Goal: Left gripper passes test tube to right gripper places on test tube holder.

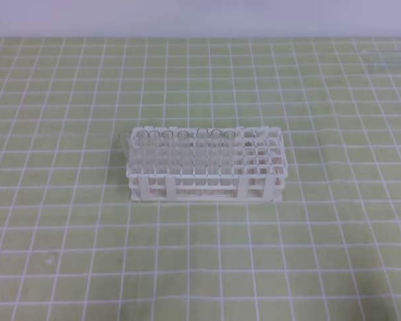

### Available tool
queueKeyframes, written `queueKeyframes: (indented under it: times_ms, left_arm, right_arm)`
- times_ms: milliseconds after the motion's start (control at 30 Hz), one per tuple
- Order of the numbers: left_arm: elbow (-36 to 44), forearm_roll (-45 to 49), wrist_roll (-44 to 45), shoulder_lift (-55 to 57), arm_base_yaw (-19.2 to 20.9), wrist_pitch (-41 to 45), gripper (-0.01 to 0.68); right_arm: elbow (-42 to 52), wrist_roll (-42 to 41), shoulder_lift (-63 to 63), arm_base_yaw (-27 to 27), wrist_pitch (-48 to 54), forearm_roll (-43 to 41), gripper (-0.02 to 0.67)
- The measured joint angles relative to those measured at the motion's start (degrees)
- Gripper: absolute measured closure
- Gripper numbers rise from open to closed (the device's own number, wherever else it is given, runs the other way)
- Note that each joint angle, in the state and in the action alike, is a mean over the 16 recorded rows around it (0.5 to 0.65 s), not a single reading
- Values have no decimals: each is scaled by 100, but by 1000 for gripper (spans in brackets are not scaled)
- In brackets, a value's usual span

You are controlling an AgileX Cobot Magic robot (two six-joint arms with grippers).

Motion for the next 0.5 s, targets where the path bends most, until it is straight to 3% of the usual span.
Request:
queueKeyframes:
  times_ms: [500]
  left_arm:
    - [-5,2,0,26,2,6,673]
  right_arm:
    - [0,-6,0,0,0,0,651]
